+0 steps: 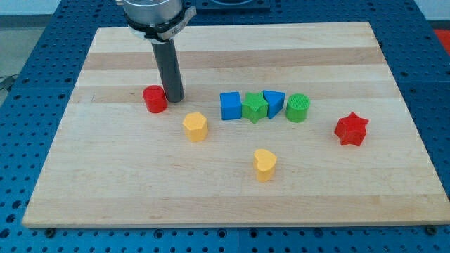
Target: Move the yellow hexagon to the right side of the red circle
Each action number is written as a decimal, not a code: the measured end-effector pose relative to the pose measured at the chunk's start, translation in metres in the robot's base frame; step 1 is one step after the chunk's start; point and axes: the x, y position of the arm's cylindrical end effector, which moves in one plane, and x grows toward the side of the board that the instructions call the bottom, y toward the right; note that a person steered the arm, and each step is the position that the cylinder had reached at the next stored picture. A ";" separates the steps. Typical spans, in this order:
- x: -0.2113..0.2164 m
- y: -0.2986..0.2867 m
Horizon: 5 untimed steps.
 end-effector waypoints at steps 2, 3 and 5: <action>0.018 0.061; 0.051 0.061; 0.114 0.062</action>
